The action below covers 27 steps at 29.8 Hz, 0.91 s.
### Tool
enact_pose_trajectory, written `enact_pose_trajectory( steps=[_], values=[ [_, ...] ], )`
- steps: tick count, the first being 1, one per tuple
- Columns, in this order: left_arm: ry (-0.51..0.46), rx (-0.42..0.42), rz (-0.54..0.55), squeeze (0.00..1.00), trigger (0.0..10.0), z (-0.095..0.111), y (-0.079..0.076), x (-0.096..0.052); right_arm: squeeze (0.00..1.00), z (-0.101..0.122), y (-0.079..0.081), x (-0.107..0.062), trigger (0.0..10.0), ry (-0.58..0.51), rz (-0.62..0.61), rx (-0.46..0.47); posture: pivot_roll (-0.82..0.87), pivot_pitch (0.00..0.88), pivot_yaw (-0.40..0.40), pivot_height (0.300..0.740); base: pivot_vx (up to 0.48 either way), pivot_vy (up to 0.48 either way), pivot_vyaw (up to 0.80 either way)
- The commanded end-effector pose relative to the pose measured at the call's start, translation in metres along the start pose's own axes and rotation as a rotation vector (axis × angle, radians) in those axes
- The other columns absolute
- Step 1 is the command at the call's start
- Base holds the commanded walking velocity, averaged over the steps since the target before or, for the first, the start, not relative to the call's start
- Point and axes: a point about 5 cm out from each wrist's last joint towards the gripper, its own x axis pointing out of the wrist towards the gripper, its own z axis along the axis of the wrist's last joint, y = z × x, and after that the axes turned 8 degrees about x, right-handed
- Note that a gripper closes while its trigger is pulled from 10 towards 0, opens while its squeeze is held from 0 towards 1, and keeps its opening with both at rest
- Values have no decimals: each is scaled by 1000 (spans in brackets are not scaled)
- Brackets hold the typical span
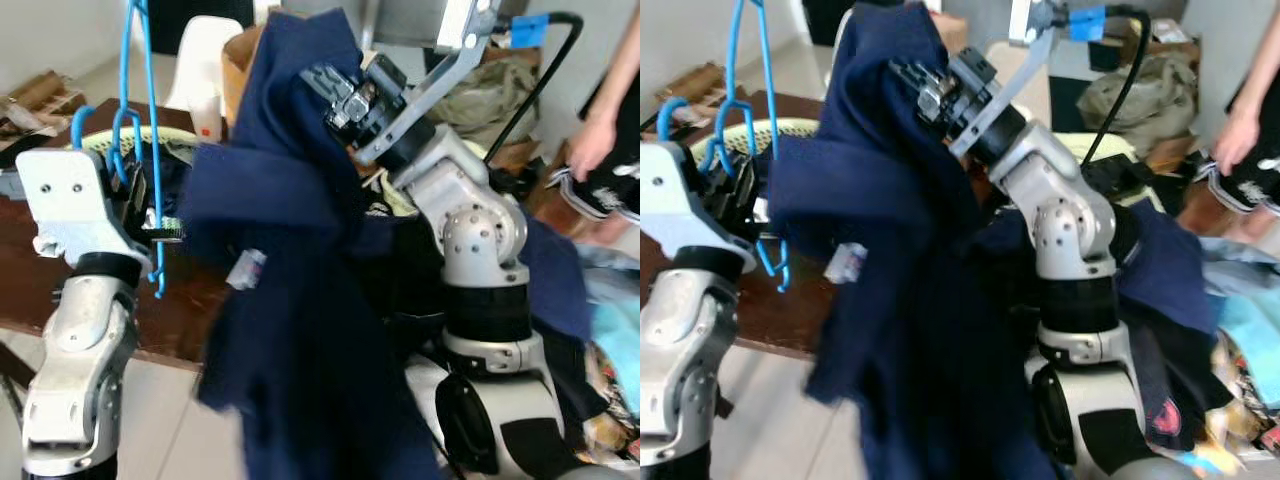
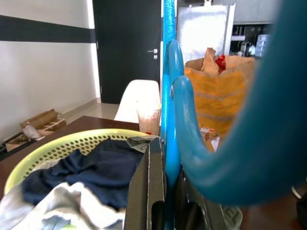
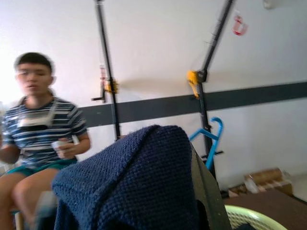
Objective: Hang hanger
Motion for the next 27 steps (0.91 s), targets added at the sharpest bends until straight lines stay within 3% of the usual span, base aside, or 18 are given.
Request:
enact_pose_trajectory(
  steps=[1, 6, 20, 21, 22, 27],
  values=[
    [5, -25, -21, 0, 10000, 0, -6, 0, 0, 12, -7, 0, 10000, -37, -69, -48, 22, 87, -61, 740, 375, 0, -519],
    [16, -106, -148, 0, 10000, -2, -27, -3, 0, 28, -42, -9, 10000, -70, -337, -105, 19, 87, -60, 740, 0, 0, -800],
    [-6, -160, -277, 0, 10000, 0, -43, -6, 0, 60, -66, -41, 10000, -108, -542, -246, 4, 74, -49, 740, 0, 0, -797],
    [-11, -141, -293, 0, 10000, 0, -45, -6, 0, 71, -84, -54, 10000, -110, -762, -377, 2, 72, -49, 740, 0, 0, -781],
    [-12, -129, -299, 0, 10000, 0, -46, -6, 0, 75, -91, -61, 10000, -103, -849, -432, 2, 71, -48, 740, 0, 0, -781],
    [-12, -125, -298, 0, 10000, 0, -45, -6, 0, 72, -102, -71, 10000, -39, -936, -454, 6, 72, -50, 740, 0, 0, -777]
  ],
)
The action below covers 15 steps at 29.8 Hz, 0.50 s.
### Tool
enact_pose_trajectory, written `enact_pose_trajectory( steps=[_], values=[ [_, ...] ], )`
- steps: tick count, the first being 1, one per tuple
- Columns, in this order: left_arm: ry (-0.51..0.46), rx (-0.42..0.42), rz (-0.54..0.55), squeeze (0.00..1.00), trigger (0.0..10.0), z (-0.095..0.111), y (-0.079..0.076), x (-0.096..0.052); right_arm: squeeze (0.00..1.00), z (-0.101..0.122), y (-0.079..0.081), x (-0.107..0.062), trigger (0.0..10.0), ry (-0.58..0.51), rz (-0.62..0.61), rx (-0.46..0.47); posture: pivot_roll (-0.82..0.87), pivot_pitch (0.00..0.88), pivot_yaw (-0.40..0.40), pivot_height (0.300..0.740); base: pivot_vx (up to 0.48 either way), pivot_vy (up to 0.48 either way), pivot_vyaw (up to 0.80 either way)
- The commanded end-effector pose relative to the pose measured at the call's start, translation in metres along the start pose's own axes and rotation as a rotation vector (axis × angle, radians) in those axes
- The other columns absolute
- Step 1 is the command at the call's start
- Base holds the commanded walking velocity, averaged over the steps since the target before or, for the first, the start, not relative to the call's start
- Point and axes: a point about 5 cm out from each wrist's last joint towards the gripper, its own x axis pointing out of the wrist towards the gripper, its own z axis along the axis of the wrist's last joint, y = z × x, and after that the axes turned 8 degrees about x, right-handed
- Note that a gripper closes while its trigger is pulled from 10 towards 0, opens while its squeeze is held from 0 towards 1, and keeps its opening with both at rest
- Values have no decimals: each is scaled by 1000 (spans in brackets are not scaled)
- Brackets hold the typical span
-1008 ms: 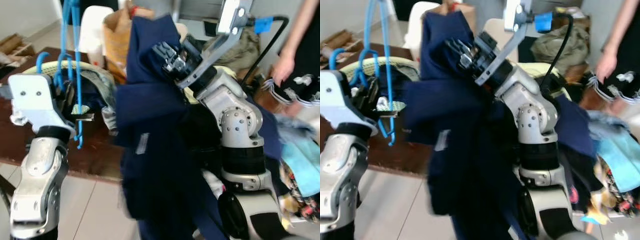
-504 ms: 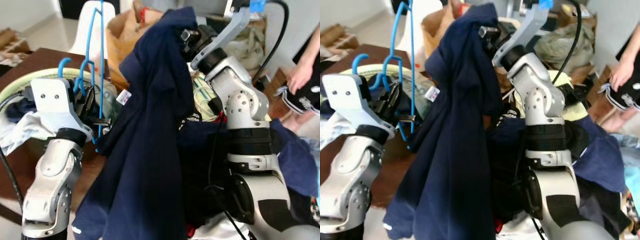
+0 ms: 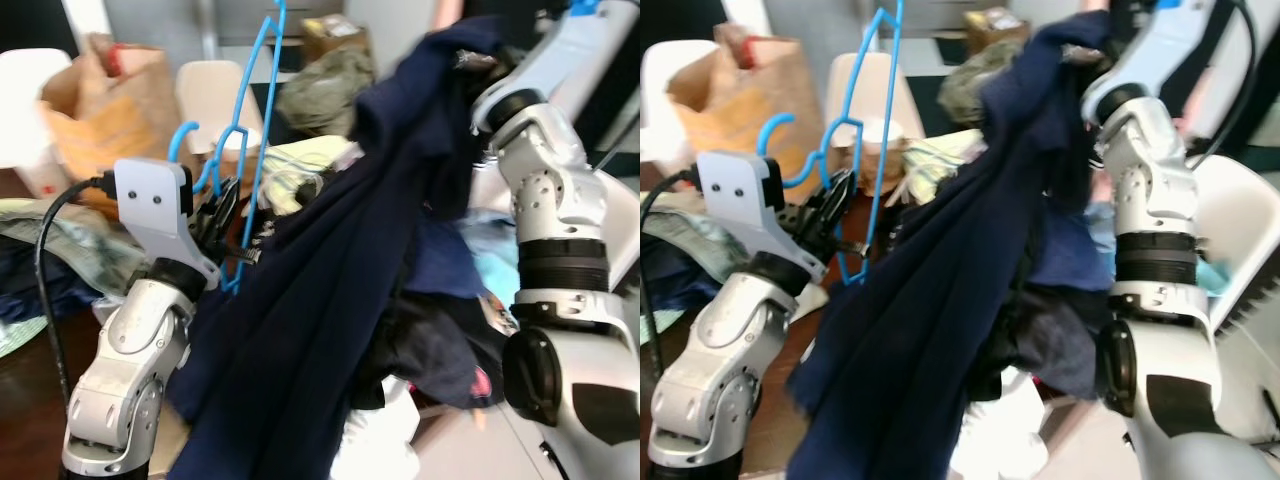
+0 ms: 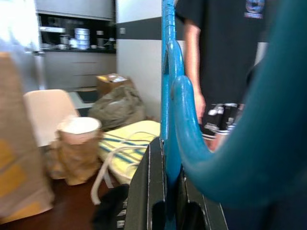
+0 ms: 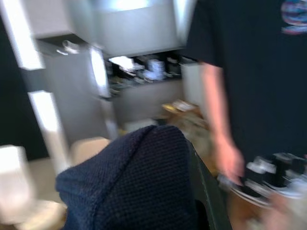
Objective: Hang hanger
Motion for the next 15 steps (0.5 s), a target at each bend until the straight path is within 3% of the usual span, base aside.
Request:
enact_pose_trajectory(
  steps=[1, 3, 6, 7, 15],
  values=[
    [8, 11, 2, 0, 10000, -2, 0, -3, 0, -17, 15, -2, 10000, 109, 111, -39, 4, 73, -50, 740, 0, 0, -781],
    [13, 16, 7, 0, 10000, -3, 1, -4, 0, -36, 35, -10, 10000, 218, 269, -43, 4, 75, -51, 740, 0, 0, -391],
    [15, 18, 8, 0, 10000, -3, 1, -4, 0, -43, 43, -14, 10000, 252, 328, -33, 4, 75, -51, 740, 0, 0, 0],
    [17, 21, 10, 0, 10000, -3, 2, -5, 0, -51, 51, -20, 10000, 287, 402, -64, 5, 78, -52, 740, 0, 0, 0],
    [14, 38, 32, 0, 10000, -2, 5, -4, 0, -78, 66, -40, 10000, 436, 568, -111, 1, 82, -51, 740, 0, 0, 0]
  ],
)
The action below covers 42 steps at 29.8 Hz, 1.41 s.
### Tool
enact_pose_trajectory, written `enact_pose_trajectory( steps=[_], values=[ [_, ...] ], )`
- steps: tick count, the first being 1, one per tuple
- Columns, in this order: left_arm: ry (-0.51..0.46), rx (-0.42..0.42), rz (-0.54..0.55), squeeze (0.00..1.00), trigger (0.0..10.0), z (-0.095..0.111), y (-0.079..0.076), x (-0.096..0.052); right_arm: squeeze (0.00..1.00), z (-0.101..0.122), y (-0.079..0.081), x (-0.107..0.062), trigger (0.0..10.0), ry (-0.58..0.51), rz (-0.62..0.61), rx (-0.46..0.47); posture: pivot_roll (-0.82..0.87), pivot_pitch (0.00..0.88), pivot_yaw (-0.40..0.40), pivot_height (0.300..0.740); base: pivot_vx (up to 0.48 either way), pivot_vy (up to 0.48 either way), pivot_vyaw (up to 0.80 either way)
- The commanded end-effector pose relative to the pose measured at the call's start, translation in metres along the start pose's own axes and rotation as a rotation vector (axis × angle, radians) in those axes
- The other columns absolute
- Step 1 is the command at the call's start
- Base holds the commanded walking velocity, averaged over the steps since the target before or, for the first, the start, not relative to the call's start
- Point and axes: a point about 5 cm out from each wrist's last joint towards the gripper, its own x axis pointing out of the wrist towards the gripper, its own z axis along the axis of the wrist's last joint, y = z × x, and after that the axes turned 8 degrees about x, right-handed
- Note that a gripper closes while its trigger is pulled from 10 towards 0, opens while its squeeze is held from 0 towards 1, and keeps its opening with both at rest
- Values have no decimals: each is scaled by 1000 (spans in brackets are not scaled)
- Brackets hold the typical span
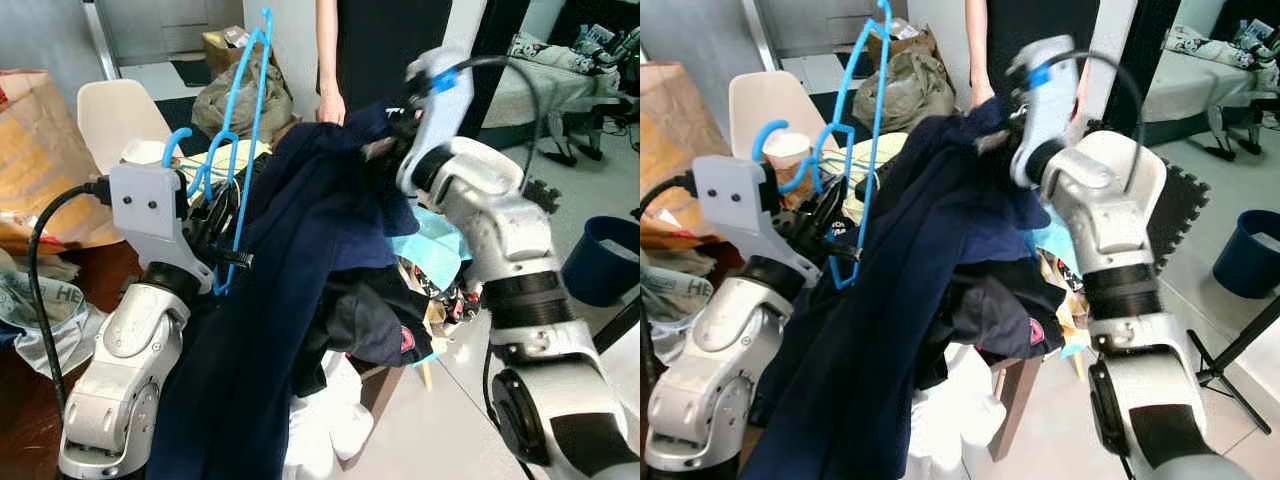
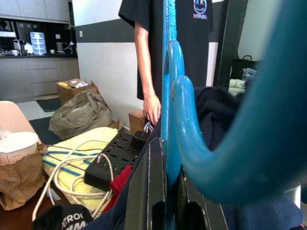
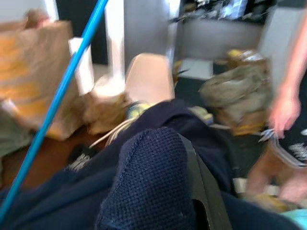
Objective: Hang hanger
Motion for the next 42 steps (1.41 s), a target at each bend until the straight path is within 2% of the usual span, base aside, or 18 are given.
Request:
enact_pose_trajectory(
  steps=[1, 4, 5, 7, 11, 12, 14, 16, 18, 23, 24, 25, 27, 29, 30, 36, 38, 42],
  values=[
    [-1, 28, 17, 0, 10000, 0, 4, -2, 0, -4, 6, 0, 10000, 31, 49, -5, 1, 82, -51, 740, 0, 0, 0],
    [-1, 28, 17, 0, 10000, 0, 4, -2, 0, -4, 6, 0, 10000, 31, 49, -5, 1, 82, -51, 740, 0, 0, 0],
    [-5, 36, 32, 0, 10000, 2, 6, -1, 1000, -10, 9, -1, 10000, 67, 82, 0, 1, 82, -51, 740, 0, 0, 0],
    [-5, 36, 32, 0, 10000, 2, 6, -1, 1000, -10, 9, -1, 10000, 67, 82, 0, 1, 82, -51, 740, 0, 0, 0],
    [-14, 124, 95, 0, 10000, 12, 31, -1, 1000, -14, 2, -8, 10000, 95, 87, -23, 7, 77, -54, 740, 0, 0, 0],
    [-19, 182, 121, 0, 10000, 19, 48, -1, 1000, -9, -6, -11, 10000, 66, 73, -25, 10, 74, -55, 740, 0, 0, 0],
    [-19, 182, 121, 0, 10000, 19, 48, -1, 1000, -9, -6, -11, 10000, 66, 73, -25, 10, 74, -55, 740, 0, 0, 0],
    [-23, 238, 135, 0, 10000, 28, 62, -1, 1000, -2, -13, -15, 10000, 28, 61, -24, 14, 72, -56, 740, 0, 0, 0],
    [-22, 325, 85, 0, 10000, 57, 93, 1, 1000, 21, -33, -25, 10000, -130, 10, 17, 25, 66, -51, 740, 0, 0, 0],
    [-11, 322, 29, 0, 10000, 72, 103, 2, 1000, 29, -44, -31, 10000, -192, -29, 41, 26, 63, -47, 740, 0, 0, 0],
    [2, 288, -38, 0, 10000, 75, 99, 1, 573, 27, -47, -33, 10000, -172, -41, 24, 29, 64, -44, 740, 0, 0, 0],
    [14, 266, -143, 0, 10000, 78, 90, -3, 0, 23, -49, -37, 10000, -126, -41, -16, 34, 60, -45, 740, 0, 0, 0],
    [14, 266, -143, 0, 10000, 78, 90, -3, 0, 23, -49, -37, 10000, -126, -41, -16, 34, 60, -45, 740, 0, 0, 0],
    [35, 243, -254, 0, 10000, 79, 80, -8, 0, 18, -53, -41, 10000, -67, -38, -66, 36, 63, -46, 740, 0, 0, 0],
    [98, 239, -458, 0, 10000, 77, 66, -24, 0, 8, -55, -57, 10000, 65, 69, -147, 38, 62, -45, 740, 0, 0, 0],
    [165, 242, -580, 0, 10000, 74, 61, -36, 0, 1, -50, -74, 10000, 151, 227, -174, 37, 62, -45, 740, 0, 0, 0],
    [216, 263, -685, 0, 10000, 75, 60, -43, 0, -9, -35, -105, 10000, 260, 472, -159, 38, 65, -45, 740, 0, 0, 0],
    [231, 271, -708, 0, 10000, 76, 60, -44, 0, -11, -31, -114, 10000, 290, 533, -154, 37, 64, -43, 740, 0, 0, 0]
  ],
)
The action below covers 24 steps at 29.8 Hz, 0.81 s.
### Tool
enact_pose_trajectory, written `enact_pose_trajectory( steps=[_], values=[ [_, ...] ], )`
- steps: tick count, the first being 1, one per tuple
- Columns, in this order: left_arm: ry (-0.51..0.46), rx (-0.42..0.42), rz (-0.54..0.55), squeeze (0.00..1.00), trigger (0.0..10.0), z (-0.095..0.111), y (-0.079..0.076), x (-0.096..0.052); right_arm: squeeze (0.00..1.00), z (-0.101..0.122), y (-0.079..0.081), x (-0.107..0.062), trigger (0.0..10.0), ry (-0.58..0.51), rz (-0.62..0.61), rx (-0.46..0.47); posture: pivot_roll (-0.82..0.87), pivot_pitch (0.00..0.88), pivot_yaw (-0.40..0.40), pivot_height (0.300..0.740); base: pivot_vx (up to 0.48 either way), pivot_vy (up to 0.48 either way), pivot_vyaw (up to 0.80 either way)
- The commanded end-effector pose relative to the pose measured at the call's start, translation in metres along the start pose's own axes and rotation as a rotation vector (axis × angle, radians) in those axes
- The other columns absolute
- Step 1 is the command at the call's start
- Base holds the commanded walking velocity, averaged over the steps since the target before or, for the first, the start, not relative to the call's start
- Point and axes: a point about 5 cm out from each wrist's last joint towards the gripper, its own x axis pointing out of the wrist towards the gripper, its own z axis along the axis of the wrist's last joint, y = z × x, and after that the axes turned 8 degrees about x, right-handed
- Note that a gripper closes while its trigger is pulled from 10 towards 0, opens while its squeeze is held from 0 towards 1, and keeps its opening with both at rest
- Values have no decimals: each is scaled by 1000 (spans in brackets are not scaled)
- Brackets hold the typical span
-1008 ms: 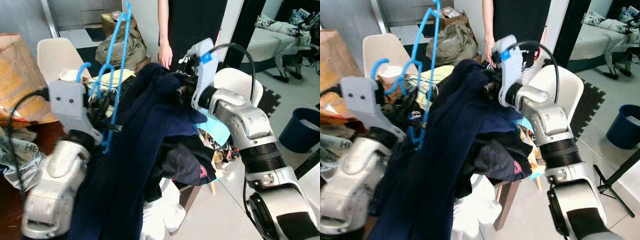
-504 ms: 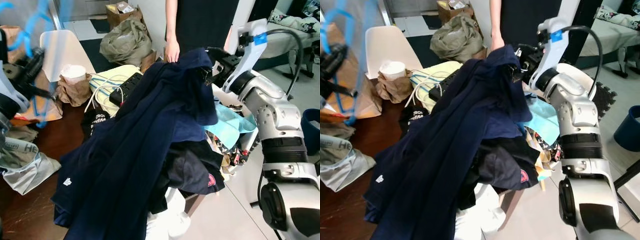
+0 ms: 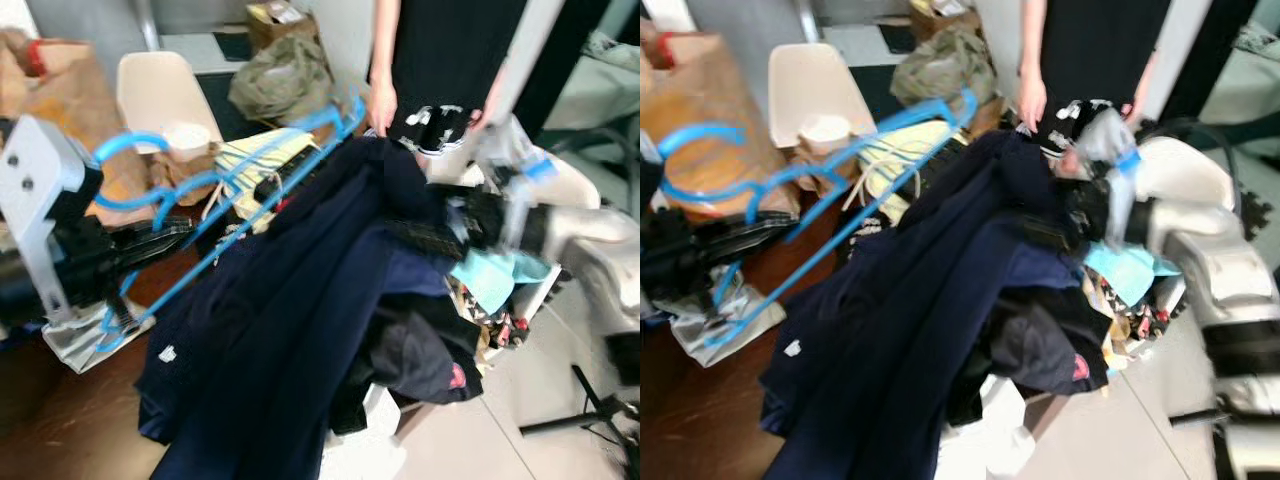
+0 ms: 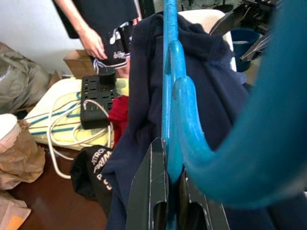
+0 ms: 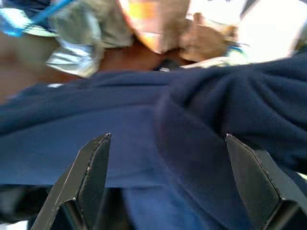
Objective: Hang hanger
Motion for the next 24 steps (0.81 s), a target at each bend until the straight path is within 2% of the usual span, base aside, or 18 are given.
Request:
enact_pose_trajectory(
  steps=[1, 3, 6, 9, 10, 11, 13, 15, 16, 22, 23, 24],
  values=[
    [15, 32, -65, 0, 10000, 7, -2, -3, 0, 4, 13, -10, 10000, 4, 112, -11, 37, 65, -41, 740, 0, 0, 0],
    [14, 31, -79, 0, 10000, 10, 0, -3, 0, 9, 15, -15, 10000, -27, 125, -15, 38, 65, -40, 740, 0, 0, 0],
    [-5, 17, -146, 0, 10000, 21, 0, -6, 0, 35, 11, -32, 10000, -196, 114, -49, 37, 65, -39, 740, 0, 0, 0],
    [-5, 17, -146, 0, 10000, 21, 0, -6, 0, 35, 11, -32, 10000, -196, 114, -49, 37, 65, -39, 740, 0, 0, 0],
    [-1, 14, -169, 0, 10000, 22, 0, -8, 0, 43, 7, -37, 10000, -247, 96, -61, 37, 65, -40, 740, 0, 0, 0],
    [-1, 14, -169, 0, 10000, 22, 0, -8, 0, 43, 7, -37, 10000, -247, 96, -61, 37, 65, -40, 740, 0, 0, 0],
    [37, -22, -296, 0, 10000, 22, -4, -15, 0, 76, 10, -51, 10000, -451, 114, -125, 40, 68, -38, 740, 0, 0, 0],
    [85, -63, -383, 0, 10000, 17, -6, -19, 0, 96, 21, -58, 10000, -568, 193, -176, 45, 70, -38, 740, 0, 0, 0],
    [107, -77, -404, 0, 10000, 14, -5, -20, 0, 100, 25, -59, 10000, -580, 229, -188, 45, 70, -38, 740, 0, 0, 0],
    [133, -91, -422, 0, 10000, 10, -4, -20, 0, 103, 29, -56, 10000, -560, 249, -210, 47, 70, -34, 740, 0, 0, 0],
    [157, -98, -455, 0, 10000, 6, -4, -17, 0, 103, 41, -36, 10000, -450, 313, -253, 39, 72, -27, 740, 0, 0, 0],
    [157, -98, -455, 0, 10000, 6, -4, -17, 0, 103, 41, -36, 10000, -450, 313, -253, 39, 72, -27, 740, 0, 0, 0]
  ],
)
